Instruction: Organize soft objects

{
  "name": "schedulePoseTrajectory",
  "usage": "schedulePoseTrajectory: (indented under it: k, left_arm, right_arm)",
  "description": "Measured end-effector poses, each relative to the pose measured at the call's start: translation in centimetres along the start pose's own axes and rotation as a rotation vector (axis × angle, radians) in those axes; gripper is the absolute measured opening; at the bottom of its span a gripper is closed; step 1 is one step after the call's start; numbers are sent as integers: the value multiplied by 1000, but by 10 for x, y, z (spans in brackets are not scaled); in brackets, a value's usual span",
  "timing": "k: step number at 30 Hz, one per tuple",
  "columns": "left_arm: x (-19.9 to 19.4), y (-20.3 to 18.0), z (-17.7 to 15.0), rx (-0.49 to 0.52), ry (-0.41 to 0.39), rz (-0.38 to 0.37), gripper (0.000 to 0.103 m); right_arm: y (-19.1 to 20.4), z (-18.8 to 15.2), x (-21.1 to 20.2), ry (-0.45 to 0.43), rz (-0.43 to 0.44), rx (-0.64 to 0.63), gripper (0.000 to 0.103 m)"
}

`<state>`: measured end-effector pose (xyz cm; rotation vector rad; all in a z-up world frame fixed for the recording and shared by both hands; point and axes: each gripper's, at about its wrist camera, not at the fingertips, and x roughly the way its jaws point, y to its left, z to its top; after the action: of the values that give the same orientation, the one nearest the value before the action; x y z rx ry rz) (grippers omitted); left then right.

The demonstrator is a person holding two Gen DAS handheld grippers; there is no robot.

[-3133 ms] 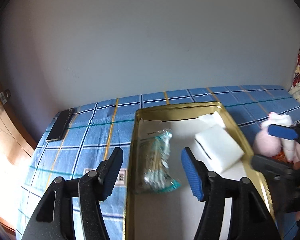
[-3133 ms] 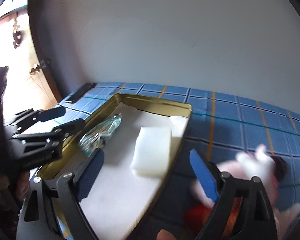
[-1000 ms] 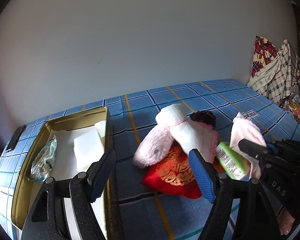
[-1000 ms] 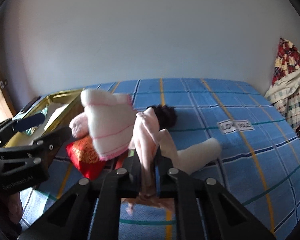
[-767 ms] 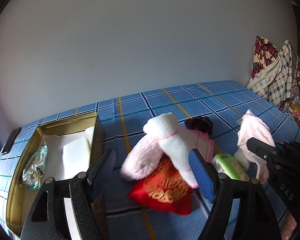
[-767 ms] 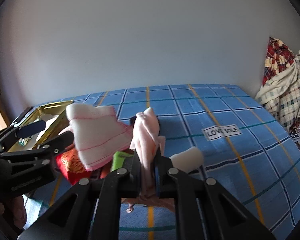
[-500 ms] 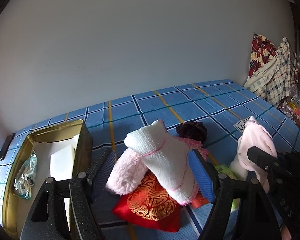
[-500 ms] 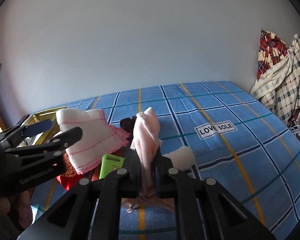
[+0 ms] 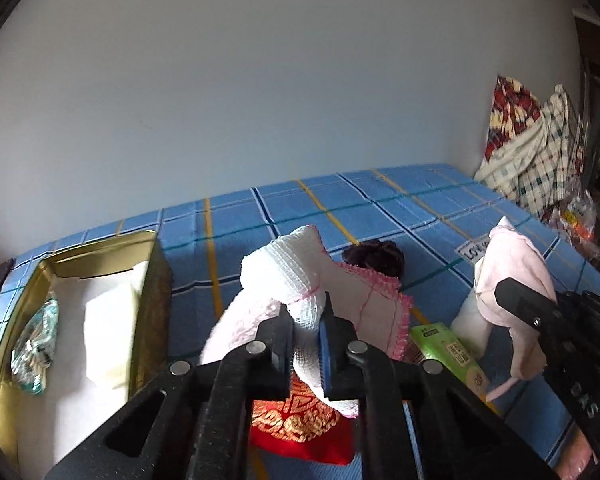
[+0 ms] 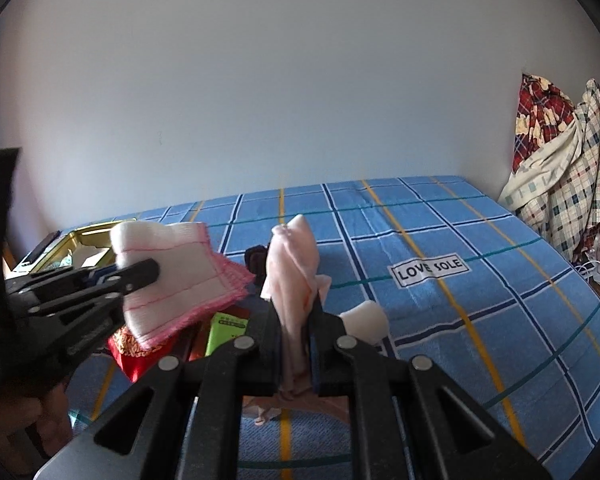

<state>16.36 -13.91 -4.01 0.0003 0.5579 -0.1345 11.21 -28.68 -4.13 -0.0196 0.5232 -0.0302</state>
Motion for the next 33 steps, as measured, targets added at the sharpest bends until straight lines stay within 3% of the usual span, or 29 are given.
schedulePoseTrajectory:
  k: [8, 15, 22, 33]
  left_arm:
    - [-41, 10, -11, 26, -138, 86, 11]
    - [-56, 19, -30, 0, -177, 98, 11]
    - [-81, 28, -44, -5, -271, 180, 11]
    - [-96, 42, -55, -35, -310, 215, 11]
  right_arm:
    - [3, 0, -14, -89, -5, -16, 9]
    - [6, -1, -23, -162, -7, -27, 9]
    - [9, -2, -28, -207, 6, -20, 9]
    - [32, -4, -30, -230, 47, -57, 9]
